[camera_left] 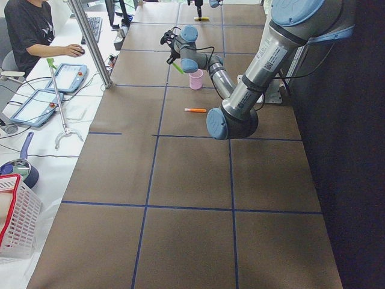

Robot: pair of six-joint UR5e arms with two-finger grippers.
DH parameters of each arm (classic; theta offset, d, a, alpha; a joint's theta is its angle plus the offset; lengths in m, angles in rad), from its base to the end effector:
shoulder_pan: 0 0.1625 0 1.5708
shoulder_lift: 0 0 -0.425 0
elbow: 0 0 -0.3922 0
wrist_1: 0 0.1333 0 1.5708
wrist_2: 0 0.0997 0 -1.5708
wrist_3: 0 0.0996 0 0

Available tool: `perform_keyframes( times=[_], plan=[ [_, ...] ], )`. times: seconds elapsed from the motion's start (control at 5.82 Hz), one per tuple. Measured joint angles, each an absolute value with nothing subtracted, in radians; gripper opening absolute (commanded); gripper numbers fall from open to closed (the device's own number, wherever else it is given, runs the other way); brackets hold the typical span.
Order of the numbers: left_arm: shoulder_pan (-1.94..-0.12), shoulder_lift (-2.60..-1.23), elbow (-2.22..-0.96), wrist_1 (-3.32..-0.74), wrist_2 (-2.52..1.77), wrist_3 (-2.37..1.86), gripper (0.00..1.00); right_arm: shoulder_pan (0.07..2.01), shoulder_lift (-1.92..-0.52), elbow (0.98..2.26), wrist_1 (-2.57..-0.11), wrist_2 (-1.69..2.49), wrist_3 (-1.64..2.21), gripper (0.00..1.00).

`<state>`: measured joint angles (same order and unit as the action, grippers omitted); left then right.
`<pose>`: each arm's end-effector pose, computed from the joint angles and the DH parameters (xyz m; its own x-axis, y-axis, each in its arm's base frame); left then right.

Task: Collect pens into pen holder
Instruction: 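Carry the green highlighter with the left gripper over the cup, then lower the green highlighter into the cup and open the left gripper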

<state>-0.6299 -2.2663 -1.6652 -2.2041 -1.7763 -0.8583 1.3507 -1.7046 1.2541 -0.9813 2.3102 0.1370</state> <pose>0.4664 -0.4798 0.1259 0.3603 0.5293 -0.7681 0.2353 0.7452 0.6239 -0.0239 -0.4100 0.8135 0.7236 -0.1181 0.6800 0.1185 0.9919 0.0461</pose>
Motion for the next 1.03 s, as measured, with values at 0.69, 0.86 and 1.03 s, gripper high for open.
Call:
perform_keyframes(
  times=[0.69, 0.86, 1.03],
  plan=[
    [-0.486, -2.222, -1.661, -2.412, -1.569, -0.899, 0.0, 1.351, -1.706, 1.256, -0.98, 2.312, 0.138, 1.0],
    [-0.465, -2.192, -1.654, -2.438, -1.557, -0.897, 0.0, 1.351, -1.706, 1.256, -0.98, 2.312, 0.138, 1.0],
    [-0.437, -2.169, -1.627, -2.482, -1.531, -0.895, 0.0, 1.351, -1.706, 1.256, -0.98, 2.312, 0.138, 1.0]
  ],
)
